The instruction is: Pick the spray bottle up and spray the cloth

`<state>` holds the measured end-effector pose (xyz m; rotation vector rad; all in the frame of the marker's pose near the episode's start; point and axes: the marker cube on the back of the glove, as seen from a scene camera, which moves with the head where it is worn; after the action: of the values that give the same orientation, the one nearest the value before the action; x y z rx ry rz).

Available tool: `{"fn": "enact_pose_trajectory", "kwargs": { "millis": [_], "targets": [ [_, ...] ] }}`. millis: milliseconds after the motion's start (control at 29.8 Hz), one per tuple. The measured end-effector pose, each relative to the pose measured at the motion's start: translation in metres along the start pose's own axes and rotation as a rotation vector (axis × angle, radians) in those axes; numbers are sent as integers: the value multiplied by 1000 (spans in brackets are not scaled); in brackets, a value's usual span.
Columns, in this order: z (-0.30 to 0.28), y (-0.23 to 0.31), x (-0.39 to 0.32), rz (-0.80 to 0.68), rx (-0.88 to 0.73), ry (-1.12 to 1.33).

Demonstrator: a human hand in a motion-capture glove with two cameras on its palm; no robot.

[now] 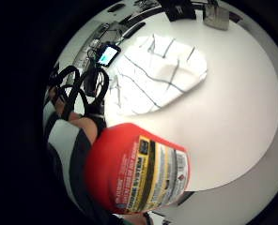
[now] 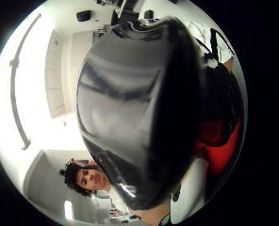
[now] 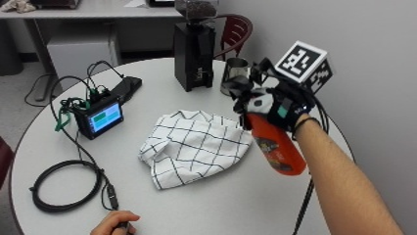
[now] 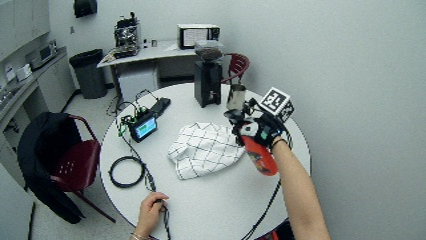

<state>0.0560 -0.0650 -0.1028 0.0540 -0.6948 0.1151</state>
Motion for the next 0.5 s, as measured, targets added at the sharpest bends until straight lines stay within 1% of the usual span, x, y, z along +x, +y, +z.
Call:
{"fn": "enact_pose_trajectory", "kwargs": {
  "millis": [101,168,369,436,504],
  "targets": [
    [-15,1,-22,-20,14,36],
    [-15,2,-27,-20,-3,48],
    [24,0,15,52,-91,16],
    [28,2,23,56,-83,-14],
    [18,5,18,37,-37,-35]
  ]
}}
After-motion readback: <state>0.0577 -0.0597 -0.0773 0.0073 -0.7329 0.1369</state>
